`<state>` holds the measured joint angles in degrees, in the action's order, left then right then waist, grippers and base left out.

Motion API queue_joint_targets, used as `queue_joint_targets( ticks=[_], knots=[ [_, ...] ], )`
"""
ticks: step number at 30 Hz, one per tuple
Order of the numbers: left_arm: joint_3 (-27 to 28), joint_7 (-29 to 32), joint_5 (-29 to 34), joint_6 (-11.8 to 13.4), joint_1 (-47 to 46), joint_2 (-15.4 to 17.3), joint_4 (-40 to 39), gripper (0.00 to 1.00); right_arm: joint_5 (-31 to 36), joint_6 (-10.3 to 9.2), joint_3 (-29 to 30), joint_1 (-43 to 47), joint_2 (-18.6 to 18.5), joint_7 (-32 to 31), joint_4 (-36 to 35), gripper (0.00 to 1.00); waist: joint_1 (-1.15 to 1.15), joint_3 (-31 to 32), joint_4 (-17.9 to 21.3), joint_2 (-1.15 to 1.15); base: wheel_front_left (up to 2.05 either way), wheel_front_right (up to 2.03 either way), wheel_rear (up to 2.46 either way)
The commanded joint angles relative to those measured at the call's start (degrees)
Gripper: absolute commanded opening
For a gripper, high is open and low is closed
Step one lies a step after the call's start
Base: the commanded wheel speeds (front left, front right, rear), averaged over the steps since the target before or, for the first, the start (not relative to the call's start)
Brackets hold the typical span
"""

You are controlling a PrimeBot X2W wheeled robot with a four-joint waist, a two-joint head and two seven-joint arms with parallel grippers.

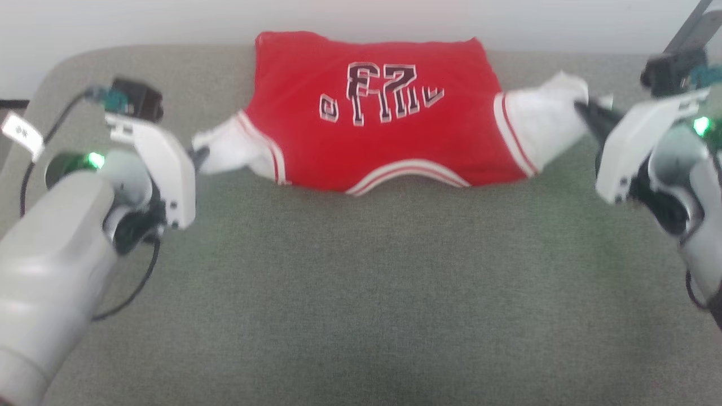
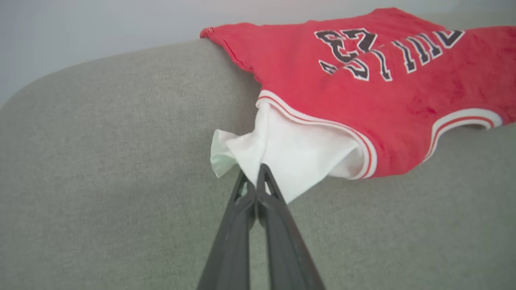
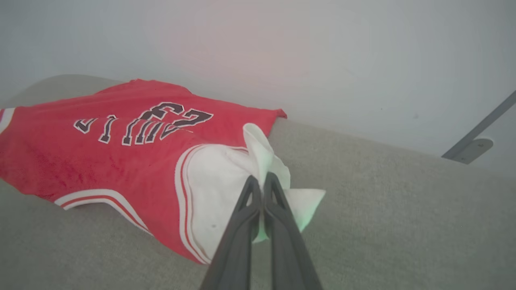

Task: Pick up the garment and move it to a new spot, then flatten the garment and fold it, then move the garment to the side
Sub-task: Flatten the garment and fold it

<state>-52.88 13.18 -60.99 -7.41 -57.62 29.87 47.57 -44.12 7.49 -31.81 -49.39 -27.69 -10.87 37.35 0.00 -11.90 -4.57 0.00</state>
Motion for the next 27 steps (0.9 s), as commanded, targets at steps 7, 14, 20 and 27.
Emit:
queue_joint_targets(
  ticks=[7, 14, 20, 27],
  knots=[
    [-0.2, 3.6, -2.9, 2.9, 9.5, 5.8, -8.9, 0.0, -3.9, 0.01, 0.1, 11.5, -5.2, -7.5, -9.9, 0.0, 0.0, 3.2, 0.9, 0.0, 0.0, 0.0, 0.0],
    [0.3, 8.3, -6.3, 8.9, 17.7, 14.0, -23.1, 0.0, -7.4, 0.01, 2.9, 21.4, -9.9, -16.3, -21.1, 0.0, 0.0, 4.5, 1.1, 0.0, 0.0, 0.0, 0.0],
    [1.0, 10.5, -8.0, 14.3, 22.1, 20.2, -34.7, 0.0, -10.0, 0.01, 6.7, 28.5, -12.3, -23.0, -30.0, 0.0, 0.0, 4.2, 1.1, 0.0, 0.0, 0.0, 0.0],
    [1.4, 10.8, -9.0, 20.9, 27.0, 25.5, -45.5, 0.0, -9.6, 0.01, 13.1, 38.5, -11.7, -31.4, -39.3, 0.0, 0.0, 2.6, 1.3, 0.0, 0.0, 0.0, 0.0]
  ],
)
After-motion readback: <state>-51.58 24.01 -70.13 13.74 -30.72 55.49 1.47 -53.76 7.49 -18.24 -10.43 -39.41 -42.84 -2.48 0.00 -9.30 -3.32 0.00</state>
